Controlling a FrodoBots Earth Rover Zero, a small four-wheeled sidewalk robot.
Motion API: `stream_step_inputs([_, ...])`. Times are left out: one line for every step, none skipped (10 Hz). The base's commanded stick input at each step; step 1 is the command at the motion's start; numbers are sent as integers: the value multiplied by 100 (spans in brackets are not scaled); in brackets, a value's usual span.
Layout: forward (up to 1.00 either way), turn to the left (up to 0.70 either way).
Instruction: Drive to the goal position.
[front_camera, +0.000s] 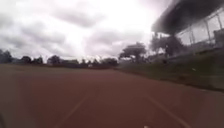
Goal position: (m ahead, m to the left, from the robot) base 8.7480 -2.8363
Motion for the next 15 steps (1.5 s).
stream_step_inputs([70,0])
stream_step_inputs([70,0])
stream_step_inputs([70,0])
stream_step_inputs([70,0])
stream_step_inputs([70,0])
stream_step_inputs([70,0])
stream_step_inputs([70,0])
stream_step_inputs([70,-3])
stream_step_inputs([70,-7])
stream_step_inputs([70,-12])
stream_step_inputs([70,-16])
stream_step_inputs([70,-20])
stream_step_inputs([70,-25])
stream_step_inputs([70,-29])
stream_step_inputs([70,-33])
